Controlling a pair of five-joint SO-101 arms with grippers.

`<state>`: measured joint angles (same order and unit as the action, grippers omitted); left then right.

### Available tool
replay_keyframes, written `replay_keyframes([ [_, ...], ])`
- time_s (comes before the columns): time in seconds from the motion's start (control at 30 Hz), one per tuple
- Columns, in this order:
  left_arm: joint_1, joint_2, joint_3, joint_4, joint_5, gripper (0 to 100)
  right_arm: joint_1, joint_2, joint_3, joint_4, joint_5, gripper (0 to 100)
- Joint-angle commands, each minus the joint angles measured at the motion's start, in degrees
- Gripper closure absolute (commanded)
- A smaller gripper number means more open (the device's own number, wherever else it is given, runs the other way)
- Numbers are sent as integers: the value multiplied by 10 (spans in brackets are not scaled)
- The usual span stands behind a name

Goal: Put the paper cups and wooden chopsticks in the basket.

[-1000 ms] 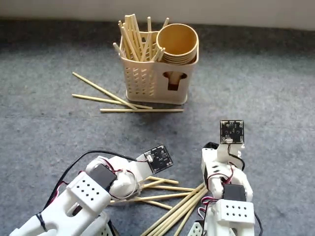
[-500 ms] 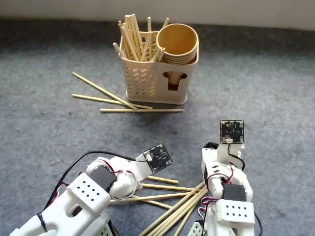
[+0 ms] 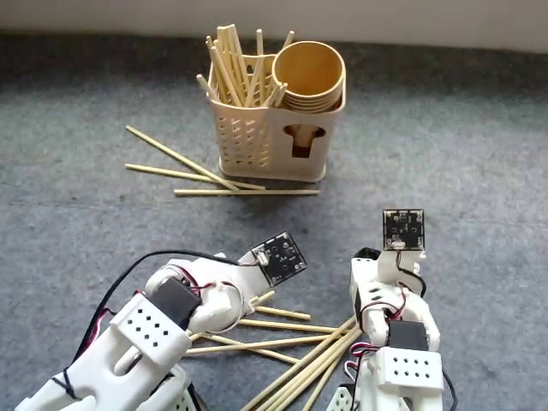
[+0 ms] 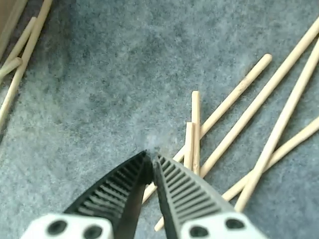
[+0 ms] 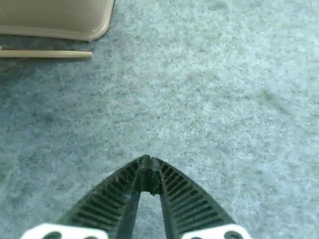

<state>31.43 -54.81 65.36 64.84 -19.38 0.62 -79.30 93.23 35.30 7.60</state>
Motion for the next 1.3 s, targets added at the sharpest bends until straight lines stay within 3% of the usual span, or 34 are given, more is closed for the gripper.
replay_keyframes([
  [0.0, 5, -4, -38, 18, 4, 989, 1, -7, -4, -15, 1, 992],
  [0.23, 4, -3, -25, 44, 43, 833, 1, -7, -2, -15, 1, 992],
  [0.37, -12, 38, -35, 36, 40, 856, 1, -7, -2, -15, 1, 992],
  [0.63, -10, 282, -127, 33, 40, 860, 1, -7, -1, -15, 1, 992],
  [0.83, -14, 393, -142, -28, 42, 861, 1, -7, -1, -15, 1, 992],
  [1.03, -9, 405, -145, -36, 42, 984, 1, -7, -1, -15, 1, 992],
  [1.27, -14, 363, -142, -32, 42, 995, 1, -7, -1, -15, 1, 992],
])
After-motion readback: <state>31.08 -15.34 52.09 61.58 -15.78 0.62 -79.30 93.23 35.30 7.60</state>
